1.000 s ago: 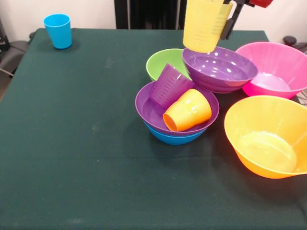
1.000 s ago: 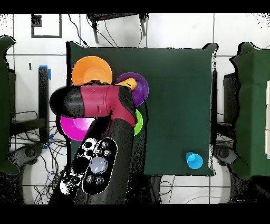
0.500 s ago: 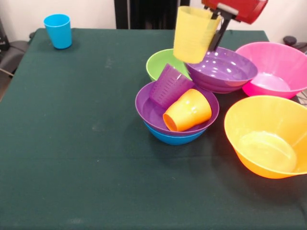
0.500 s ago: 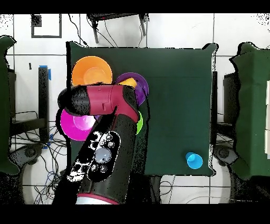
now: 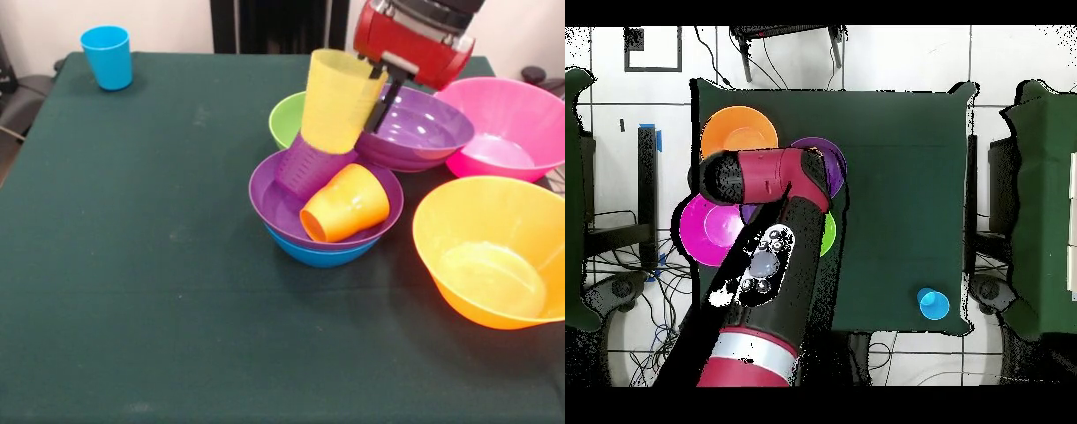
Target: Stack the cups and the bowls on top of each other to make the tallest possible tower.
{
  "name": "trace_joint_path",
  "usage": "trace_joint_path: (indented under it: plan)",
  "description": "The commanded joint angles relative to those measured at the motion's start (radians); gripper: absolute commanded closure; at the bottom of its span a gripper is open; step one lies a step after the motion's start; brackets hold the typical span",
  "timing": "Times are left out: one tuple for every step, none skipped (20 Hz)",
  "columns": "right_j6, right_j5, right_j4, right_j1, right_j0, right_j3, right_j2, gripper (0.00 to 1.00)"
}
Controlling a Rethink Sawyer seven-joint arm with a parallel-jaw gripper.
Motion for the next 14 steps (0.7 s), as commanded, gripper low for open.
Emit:
trace_joint_path:
  plan:
    - [0.103,0.078,-0.004,0.072,-0.015,-0.076,0.043,1.0]
    - [0.107,0.077,0.004,0.067,-0.013,-0.069,0.05,1.0]
    - [0.108,0.079,0.016,0.06,-0.014,-0.058,0.063,1.0]
    - [0.109,0.083,0.018,0.051,-0.007,-0.051,0.063,1.0]
    - [0.106,0.081,0.026,0.034,-0.008,-0.035,0.073,1.0]
    - [0.092,0.076,0.028,0.015,-0.013,-0.016,0.084,1.0]
    - [0.073,0.076,0.03,-0.011,-0.021,0.007,0.094,1.0]
    - [0.053,0.075,0.033,-0.042,-0.031,0.039,0.106,1.0]
    - [0.035,0.081,0.037,-0.073,-0.039,0.069,0.116,1.0]
    - [0.02,0.092,0.043,-0.108,-0.042,0.102,0.126,1.0]
    - [0.005,0.102,0.049,-0.143,-0.045,0.135,0.136,1.0]
    - [-0.005,0.117,0.058,-0.183,-0.043,0.173,0.145,1.0]
    - [-0.015,0.126,0.063,-0.213,-0.042,0.203,0.152,1.0]
    - [-0.025,0.135,0.068,-0.242,-0.042,0.232,0.16,1.0]
